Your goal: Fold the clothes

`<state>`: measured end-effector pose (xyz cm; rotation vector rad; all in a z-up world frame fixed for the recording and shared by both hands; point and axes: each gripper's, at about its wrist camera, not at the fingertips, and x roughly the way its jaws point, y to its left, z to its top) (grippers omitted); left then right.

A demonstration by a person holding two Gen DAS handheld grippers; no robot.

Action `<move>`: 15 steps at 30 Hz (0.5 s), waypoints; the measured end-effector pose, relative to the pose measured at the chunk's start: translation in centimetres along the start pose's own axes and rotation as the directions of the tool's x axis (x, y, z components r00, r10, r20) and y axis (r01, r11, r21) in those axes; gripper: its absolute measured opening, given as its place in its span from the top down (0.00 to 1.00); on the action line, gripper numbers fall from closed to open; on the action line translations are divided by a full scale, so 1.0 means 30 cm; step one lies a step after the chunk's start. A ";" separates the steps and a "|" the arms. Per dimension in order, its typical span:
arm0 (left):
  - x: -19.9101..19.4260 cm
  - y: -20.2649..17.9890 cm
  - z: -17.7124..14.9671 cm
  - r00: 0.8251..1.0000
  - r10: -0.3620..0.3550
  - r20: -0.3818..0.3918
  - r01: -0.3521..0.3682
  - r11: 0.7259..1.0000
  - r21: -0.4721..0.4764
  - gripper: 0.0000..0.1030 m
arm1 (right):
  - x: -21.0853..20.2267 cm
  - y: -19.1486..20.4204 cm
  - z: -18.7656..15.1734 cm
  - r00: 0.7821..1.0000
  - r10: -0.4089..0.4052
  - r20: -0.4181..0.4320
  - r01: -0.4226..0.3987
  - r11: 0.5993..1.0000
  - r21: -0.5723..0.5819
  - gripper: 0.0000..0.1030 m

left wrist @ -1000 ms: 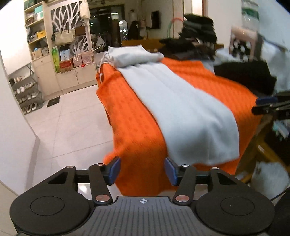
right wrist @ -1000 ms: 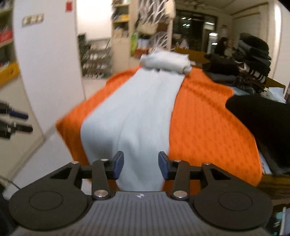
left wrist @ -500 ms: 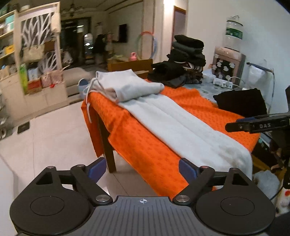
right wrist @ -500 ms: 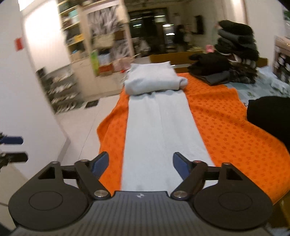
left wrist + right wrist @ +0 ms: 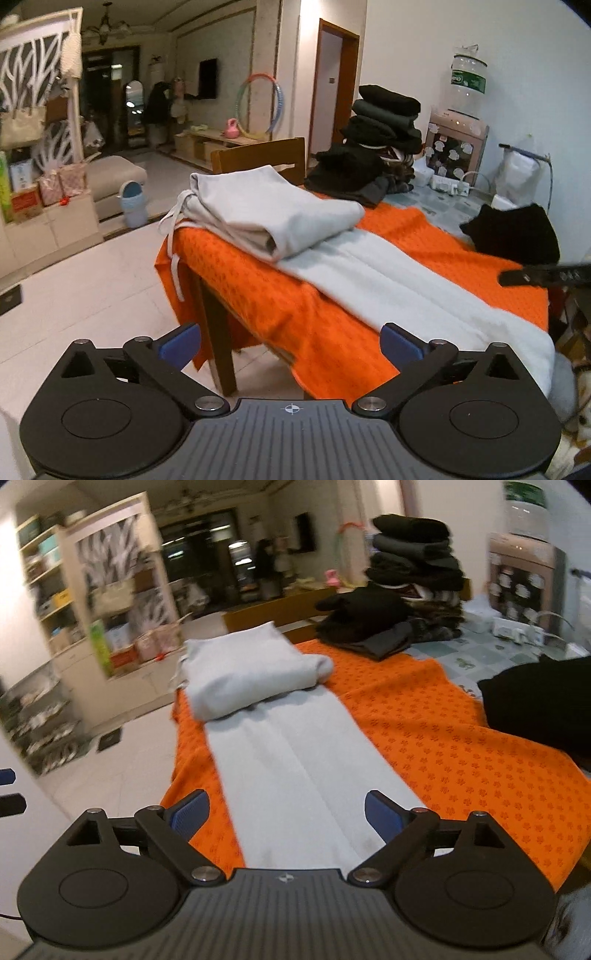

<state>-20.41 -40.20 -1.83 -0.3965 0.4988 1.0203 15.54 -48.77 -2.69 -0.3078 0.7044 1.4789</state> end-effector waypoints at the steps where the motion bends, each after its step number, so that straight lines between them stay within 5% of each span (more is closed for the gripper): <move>1: 0.031 0.043 0.026 1.000 -0.011 0.002 0.011 1.000 0.001 0.00 | 0.022 0.007 0.011 1.000 -0.017 0.008 0.017 1.000 0.022 0.08; 9: 0.342 0.372 0.326 0.998 -0.049 0.034 0.050 0.999 -0.010 0.00 | 0.212 0.064 0.097 0.993 -0.114 0.003 0.112 0.981 0.158 0.08; 15: 0.623 0.581 0.515 0.997 -0.080 0.020 0.081 0.991 -0.106 0.00 | 0.300 0.136 0.173 0.982 -0.187 0.022 0.177 0.959 0.220 0.08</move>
